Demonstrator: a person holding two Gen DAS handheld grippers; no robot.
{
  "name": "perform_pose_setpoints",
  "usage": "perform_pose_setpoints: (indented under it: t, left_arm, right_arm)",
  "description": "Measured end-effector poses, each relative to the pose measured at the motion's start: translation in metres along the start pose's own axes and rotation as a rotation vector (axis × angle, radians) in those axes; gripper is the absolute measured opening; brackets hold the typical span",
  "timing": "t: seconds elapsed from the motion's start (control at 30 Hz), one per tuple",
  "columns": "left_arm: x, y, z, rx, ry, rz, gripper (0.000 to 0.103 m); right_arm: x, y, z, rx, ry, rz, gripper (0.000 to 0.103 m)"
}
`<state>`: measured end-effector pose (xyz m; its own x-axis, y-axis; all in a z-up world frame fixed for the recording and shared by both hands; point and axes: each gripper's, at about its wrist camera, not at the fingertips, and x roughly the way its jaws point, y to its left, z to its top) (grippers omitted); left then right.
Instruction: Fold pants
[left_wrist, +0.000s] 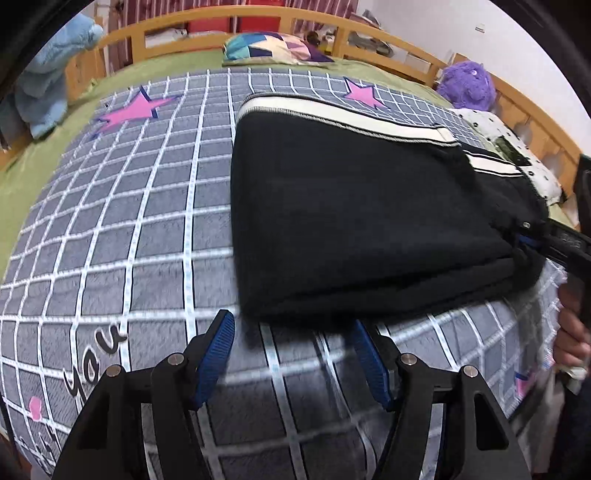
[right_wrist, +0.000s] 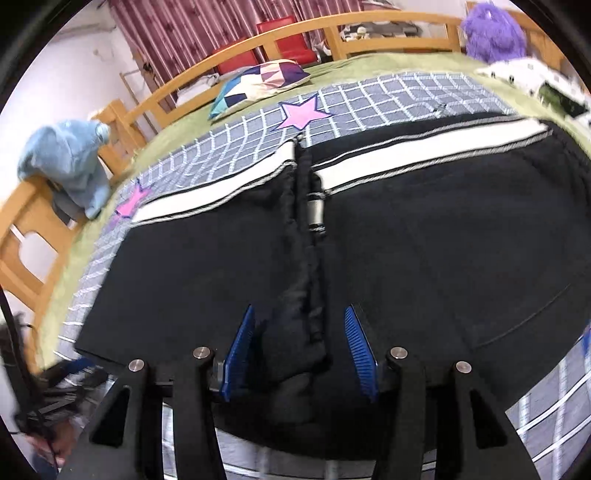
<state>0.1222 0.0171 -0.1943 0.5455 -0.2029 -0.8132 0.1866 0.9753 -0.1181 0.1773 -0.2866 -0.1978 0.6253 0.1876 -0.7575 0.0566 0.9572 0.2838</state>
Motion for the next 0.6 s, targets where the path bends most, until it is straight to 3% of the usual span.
perform_pose_setpoints:
  t: [0.13, 0.2, 0.23, 0.27, 0.3, 0.37, 0.53, 0.6]
  left_arm:
    - [0.003, -0.011, 0.006, -0.053, -0.052, 0.000, 0.061]
    - [0.005, -0.015, 0.008, -0.049, -0.061, 0.034, 0.042]
    - [0.003, -0.014, 0.006, -0.037, -0.078, 0.070, 0.009]
    - [0.000, -0.010, 0.005, -0.032, -0.090, 0.049, 0.010]
    - [-0.007, 0.008, 0.003, -0.092, -0.101, -0.025, 0.010]
    - [-0.010, 0.024, -0.003, -0.144, -0.089, -0.095, 0.011]
    - [-0.012, 0.018, -0.014, -0.070, -0.070, -0.034, 0.025]
    - [-0.023, 0.023, -0.017, -0.064, -0.065, -0.043, 0.027]
  right_arm:
    - [0.012, 0.009, -0.007, 0.019, 0.028, 0.012, 0.053]
    - [0.016, 0.013, -0.011, 0.003, 0.016, -0.018, 0.049]
    - [0.015, 0.015, -0.012, -0.007, 0.006, -0.036, 0.040]
    - [0.013, 0.015, -0.013, -0.015, -0.020, -0.071, 0.027]
    - [0.010, 0.014, -0.014, -0.019, -0.045, -0.095, 0.027]
    - [0.010, 0.006, -0.015, 0.009, -0.034, -0.053, 0.027]
    - [0.013, 0.007, -0.018, -0.004, -0.028, -0.056, 0.027]
    - [0.011, 0.007, -0.015, -0.022, -0.010, -0.044, 0.028]
